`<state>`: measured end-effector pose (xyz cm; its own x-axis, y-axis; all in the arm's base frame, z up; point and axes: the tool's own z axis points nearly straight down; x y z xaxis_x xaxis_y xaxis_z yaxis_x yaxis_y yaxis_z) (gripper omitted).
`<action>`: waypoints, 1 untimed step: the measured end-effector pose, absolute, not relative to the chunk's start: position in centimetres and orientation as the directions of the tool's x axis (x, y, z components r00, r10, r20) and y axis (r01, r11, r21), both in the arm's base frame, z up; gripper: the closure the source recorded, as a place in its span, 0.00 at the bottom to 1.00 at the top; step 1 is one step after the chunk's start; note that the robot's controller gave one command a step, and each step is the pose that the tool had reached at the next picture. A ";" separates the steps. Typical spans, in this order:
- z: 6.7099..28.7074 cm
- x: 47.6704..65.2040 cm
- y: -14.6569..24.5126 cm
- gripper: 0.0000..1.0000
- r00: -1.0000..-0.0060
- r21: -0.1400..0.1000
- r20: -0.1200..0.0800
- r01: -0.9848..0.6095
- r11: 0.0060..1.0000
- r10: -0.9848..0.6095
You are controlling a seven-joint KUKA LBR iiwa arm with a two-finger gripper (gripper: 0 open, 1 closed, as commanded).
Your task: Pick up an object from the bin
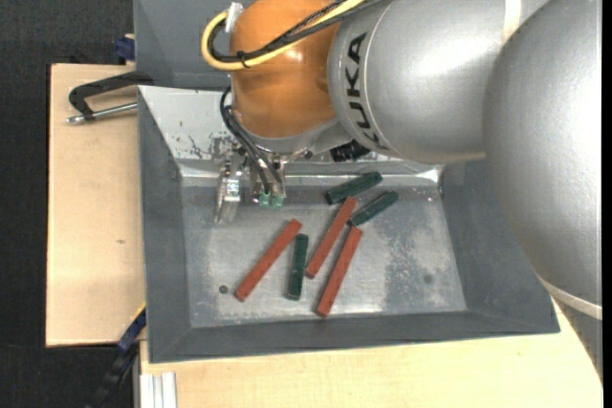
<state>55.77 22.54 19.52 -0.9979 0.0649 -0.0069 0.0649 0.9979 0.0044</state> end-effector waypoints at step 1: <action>16.5 56.0 22.2 0.00 -0.992 0.002 0.000 0.127 0.992 0.127</action>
Offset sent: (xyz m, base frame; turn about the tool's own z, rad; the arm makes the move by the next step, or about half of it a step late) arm 0.0000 0.0000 0.0000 0.0000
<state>56.05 22.16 16.51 -0.9919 0.1270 0.0000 0.1270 0.9919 0.0016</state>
